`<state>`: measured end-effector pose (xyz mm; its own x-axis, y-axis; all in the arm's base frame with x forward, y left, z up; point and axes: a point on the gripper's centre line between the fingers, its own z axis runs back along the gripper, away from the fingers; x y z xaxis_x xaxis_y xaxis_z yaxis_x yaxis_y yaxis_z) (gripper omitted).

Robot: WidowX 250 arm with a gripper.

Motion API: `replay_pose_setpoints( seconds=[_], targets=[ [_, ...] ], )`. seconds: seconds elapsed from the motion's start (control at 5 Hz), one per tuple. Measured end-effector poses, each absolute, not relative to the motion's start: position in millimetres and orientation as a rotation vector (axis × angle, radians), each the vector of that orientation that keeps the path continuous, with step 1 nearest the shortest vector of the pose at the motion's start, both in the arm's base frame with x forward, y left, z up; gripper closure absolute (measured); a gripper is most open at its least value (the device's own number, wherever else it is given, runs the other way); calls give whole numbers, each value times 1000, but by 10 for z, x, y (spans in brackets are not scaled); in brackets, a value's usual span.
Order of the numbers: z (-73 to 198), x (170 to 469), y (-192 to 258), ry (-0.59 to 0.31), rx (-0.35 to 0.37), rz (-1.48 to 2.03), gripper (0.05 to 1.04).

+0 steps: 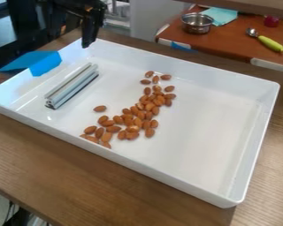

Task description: Sweep into pile

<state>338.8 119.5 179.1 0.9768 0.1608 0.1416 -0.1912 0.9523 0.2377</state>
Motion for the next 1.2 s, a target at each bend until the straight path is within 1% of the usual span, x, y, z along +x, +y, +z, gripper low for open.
replay_pose_setpoints(
  seconds=[0.2, 0.4, 0.6, 0.8, 1.0, 1.2],
  targets=[
    [1605, 3351, 1176, -63, 241, 172, 83],
    [1500, 3373, 1136, -41, 209, 161, 83],
    [1484, 3412, 1078, -59, 167, 132, 83],
    [1476, 3458, 1129, -108, 103, 113, 83],
    [1431, 3501, 1182, -144, 92, 119, 83],
    [1374, 3531, 1213, -159, 104, 133, 83]
  ],
)
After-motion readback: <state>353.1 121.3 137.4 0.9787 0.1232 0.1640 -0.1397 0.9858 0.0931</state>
